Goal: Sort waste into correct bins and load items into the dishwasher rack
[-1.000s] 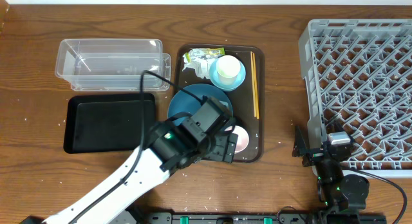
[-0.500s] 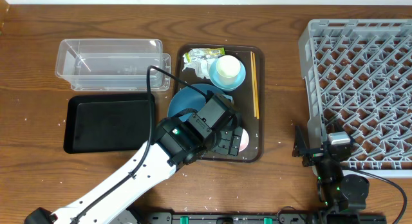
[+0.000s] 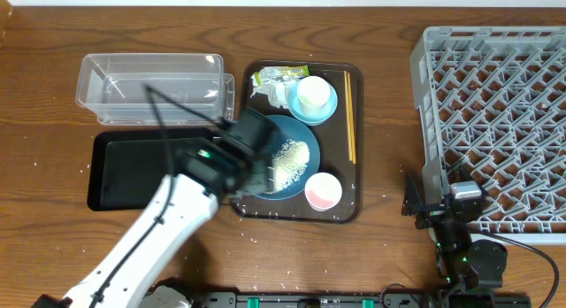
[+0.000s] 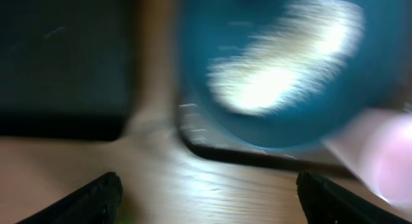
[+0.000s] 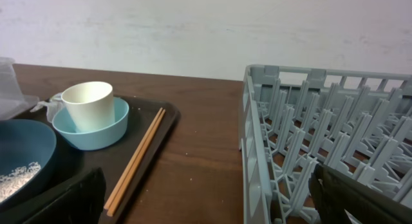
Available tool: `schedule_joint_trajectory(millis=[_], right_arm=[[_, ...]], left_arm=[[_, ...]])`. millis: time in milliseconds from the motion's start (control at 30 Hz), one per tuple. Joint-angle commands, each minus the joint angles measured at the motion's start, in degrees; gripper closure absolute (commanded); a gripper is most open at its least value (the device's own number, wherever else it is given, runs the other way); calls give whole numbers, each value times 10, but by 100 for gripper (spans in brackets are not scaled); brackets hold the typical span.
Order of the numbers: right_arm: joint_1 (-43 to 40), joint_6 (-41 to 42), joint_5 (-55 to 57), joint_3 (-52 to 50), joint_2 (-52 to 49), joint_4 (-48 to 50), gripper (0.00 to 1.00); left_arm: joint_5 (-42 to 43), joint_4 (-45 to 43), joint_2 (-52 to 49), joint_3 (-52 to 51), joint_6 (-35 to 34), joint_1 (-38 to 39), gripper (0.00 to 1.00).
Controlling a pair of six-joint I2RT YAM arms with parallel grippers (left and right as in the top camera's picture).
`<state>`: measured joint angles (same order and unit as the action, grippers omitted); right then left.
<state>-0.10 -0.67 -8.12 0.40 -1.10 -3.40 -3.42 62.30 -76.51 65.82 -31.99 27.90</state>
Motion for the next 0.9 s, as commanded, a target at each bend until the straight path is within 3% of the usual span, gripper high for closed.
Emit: schedule_joint_trajectory(millis=[0,233,433,533,600,767,867], right_arm=[[-5,0,0,-1,0,-2,1],[-5,-18,21,-1,0,-3,1],[-5,-17,18,-1,0,-2,1],[-5,8,-45,-1,0,28,1],[-5,87,-160,-1,0,87,1],[-5,406,-552,-1,0,230,1],[-5,469,-528,-1,0,294,1]], left_arm=[[-22,33,1,11,-14,-86,10],[-5,75,1,10,-13,-228,11],[-5,75,1,10,-13,-258,11],[-5,75,1,10,-13,-258,11],[-5,75,1,10,-13,-258,10],[-5,75,1,10,-13,-258,10],[-5,75,1,10,-13,-258,10]])
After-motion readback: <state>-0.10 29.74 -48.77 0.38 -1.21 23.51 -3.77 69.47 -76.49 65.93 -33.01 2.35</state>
